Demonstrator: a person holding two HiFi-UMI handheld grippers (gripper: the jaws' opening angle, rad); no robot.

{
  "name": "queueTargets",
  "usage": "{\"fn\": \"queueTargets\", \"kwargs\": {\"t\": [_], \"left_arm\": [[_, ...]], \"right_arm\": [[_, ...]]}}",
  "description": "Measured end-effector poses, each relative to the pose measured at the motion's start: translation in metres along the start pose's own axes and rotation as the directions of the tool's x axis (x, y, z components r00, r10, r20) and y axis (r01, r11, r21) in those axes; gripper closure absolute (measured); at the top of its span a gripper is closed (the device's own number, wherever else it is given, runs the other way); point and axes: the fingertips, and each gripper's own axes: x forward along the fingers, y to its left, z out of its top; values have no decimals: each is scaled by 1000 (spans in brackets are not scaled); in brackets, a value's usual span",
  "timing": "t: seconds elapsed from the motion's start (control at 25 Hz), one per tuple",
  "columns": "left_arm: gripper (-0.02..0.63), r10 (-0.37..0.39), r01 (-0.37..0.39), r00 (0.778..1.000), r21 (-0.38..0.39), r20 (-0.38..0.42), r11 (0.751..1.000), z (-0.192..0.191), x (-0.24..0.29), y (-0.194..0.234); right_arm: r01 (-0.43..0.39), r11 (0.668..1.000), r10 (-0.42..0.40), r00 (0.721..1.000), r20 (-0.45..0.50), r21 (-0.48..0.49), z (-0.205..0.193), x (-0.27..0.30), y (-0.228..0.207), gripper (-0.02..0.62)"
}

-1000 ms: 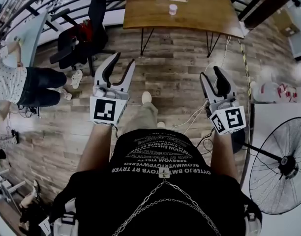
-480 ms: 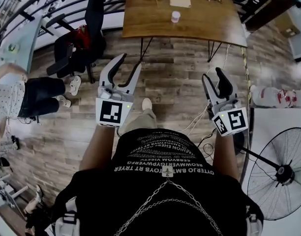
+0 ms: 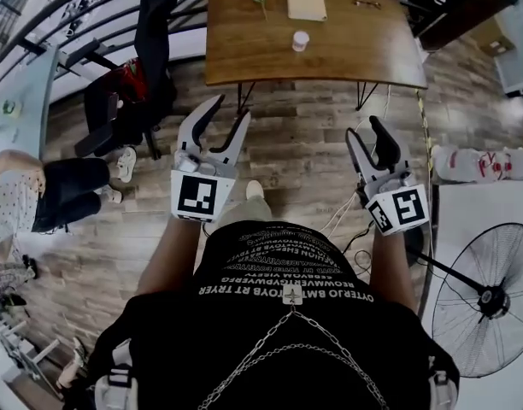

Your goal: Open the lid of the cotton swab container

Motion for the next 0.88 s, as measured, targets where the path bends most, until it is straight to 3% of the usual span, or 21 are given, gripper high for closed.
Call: {"fn": "queueTargets", "kwargs": {"t": [0.12, 0.52, 0.88], "left_arm": [[428, -15, 15, 1000, 30, -3, 999, 0, 16, 12], [428, -61, 61, 997, 5, 46, 998, -1, 45, 49], [428, -85, 87, 995, -35, 49, 996, -9, 52, 52]], "right_arm": [[17, 1000, -17, 1000, -5, -10, 3, 13, -5, 403], [62, 998, -63, 998, -3, -26, 16, 54, -2, 396], [82, 996, -83, 996, -23, -29, 20, 56, -3, 394]]}}
